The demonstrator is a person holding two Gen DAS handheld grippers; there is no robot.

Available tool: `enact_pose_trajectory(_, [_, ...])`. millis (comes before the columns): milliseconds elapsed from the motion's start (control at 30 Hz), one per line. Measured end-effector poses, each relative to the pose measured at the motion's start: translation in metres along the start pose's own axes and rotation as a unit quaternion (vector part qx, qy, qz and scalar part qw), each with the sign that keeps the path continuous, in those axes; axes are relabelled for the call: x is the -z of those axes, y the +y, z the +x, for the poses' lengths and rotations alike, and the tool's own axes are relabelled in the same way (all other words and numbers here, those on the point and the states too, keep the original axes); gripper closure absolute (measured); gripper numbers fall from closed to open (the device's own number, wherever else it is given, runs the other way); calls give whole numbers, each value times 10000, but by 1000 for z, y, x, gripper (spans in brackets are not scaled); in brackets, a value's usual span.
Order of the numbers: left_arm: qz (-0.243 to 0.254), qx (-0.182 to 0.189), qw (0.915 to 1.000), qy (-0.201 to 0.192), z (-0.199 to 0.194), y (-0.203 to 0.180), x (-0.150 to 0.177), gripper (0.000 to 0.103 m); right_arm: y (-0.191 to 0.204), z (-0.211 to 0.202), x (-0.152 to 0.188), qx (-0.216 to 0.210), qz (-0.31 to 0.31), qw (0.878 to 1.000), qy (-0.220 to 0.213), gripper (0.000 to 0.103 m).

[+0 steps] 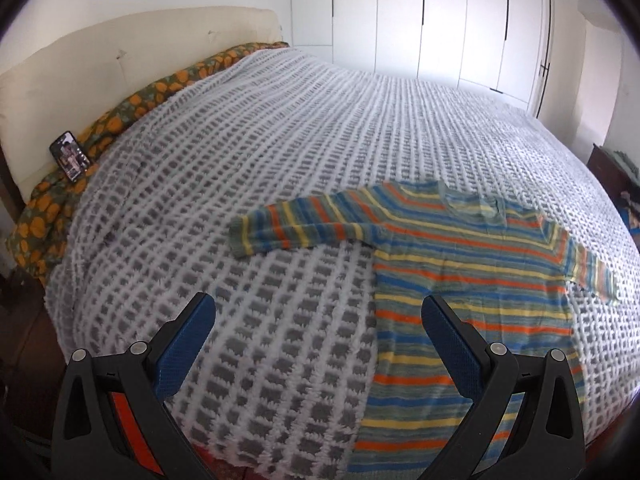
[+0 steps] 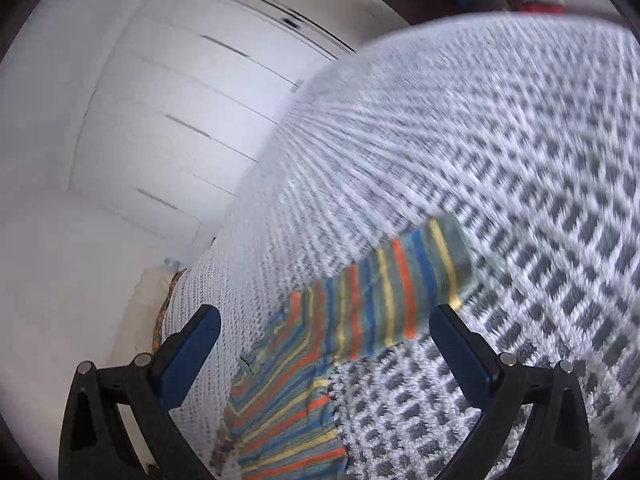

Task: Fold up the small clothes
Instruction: 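Lift both grippers off the sweater and reach the right gripper to a sleeve cuff, then grasp the sleeve cuff with the right gripper and fold it across the sweater body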

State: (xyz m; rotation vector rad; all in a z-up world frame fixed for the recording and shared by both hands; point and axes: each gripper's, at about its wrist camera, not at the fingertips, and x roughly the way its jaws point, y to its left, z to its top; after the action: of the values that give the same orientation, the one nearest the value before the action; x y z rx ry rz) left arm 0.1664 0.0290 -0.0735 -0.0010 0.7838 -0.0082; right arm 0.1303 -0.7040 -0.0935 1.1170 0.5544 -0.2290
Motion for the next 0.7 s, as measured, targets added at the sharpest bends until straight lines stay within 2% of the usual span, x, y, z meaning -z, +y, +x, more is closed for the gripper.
enact_pose_trajectory(67, [82,35,9999,132,3,-5,3,0,-39,22,-7,-71,597,9979,247,2])
enact_pose_trajectory(100, [116,60,9997,207,4,-7,5,0,-53,32,-8,-191,826,9959,326,6])
enact_pose_trajectory(200, [46,118,9992,370,11,-8,9,0,-74,55,-8,-483,1205,9906,429,10])
enact_pose_trajectory(300, [-125,273,9979,581,20,-6,11,0,-76,78,-10,-81,1066,9931,484,13])
enact_pose_trajectory(400, [-213,410,9966,683,24,-7,12,0,-83,95,-10,337,1171,9917,398,22])
enact_pose_trajectory(467, [-198,415,9964,705,25,-9,14,0,-83,102,-11,553,1085,9923,240,37])
enact_pose_trajectory(500, [-192,414,9963,722,26,-10,15,0,-80,104,-12,715,998,9923,176,59])
enact_pose_trajectory(533, [-201,418,9961,753,27,-10,16,0,-78,105,-12,907,937,9914,132,88])
enact_pose_trajectory(567, [-210,420,9958,783,28,-9,18,0,-75,104,-11,1096,905,9898,86,94])
enact_pose_trajectory(633, [-258,435,9953,832,29,-6,21,0,-64,101,-11,1106,836,9903,-10,94])
enact_pose_trajectory(700, [-341,455,9951,813,30,0,25,0,-37,94,-11,1124,283,9932,-44,94])
